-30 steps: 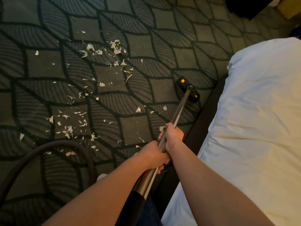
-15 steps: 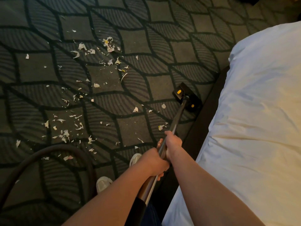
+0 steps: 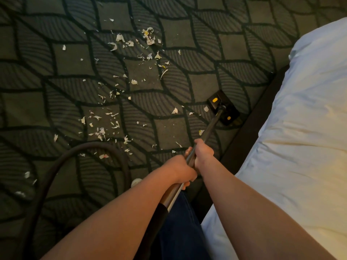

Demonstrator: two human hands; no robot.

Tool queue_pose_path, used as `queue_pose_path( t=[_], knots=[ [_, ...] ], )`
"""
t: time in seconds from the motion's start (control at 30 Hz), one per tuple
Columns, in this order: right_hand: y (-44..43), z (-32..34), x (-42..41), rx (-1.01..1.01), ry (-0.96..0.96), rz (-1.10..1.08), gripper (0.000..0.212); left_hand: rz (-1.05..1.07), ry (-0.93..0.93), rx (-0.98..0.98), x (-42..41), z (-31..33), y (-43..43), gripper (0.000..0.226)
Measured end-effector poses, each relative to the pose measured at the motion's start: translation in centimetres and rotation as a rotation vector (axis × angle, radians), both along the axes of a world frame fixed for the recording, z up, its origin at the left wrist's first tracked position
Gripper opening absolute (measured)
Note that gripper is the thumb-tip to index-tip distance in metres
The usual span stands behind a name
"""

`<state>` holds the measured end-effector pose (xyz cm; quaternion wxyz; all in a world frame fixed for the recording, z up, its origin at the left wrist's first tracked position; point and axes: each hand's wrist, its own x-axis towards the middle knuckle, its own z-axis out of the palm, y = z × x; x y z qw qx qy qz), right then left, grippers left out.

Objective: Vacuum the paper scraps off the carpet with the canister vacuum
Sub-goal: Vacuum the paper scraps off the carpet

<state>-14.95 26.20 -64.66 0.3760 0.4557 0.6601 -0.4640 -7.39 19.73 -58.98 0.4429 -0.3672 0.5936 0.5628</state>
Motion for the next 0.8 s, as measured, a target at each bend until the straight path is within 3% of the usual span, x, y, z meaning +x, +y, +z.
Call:
queue_pose_path(
  t=[0.17,0.3,0.47,0.8],
  knots=[
    [-1.1,0.7,2.5,0.009,0.001,0.013,0.028,-0.001,-0.013,-0.002,2.4,1.1,-1.1,0.018],
    [-2.3,1.2,4.8,-0.007,-0.009,0.033,0.038,-0.022,-0.027,-0.044,4.3,1.3,-2.2,0.031],
    [-4.3,1.7,7.4,-0.018,-0.028,0.065,0.037,-0.003,-0.025,-0.063,7.1,1.7,-4.4,0.020],
    [-7.6,1.9,11.9,-0.040,-0.068,0.165,0.033,0.065,-0.017,-0.072,12.1,1.5,-7.4,0.030]
  ],
)
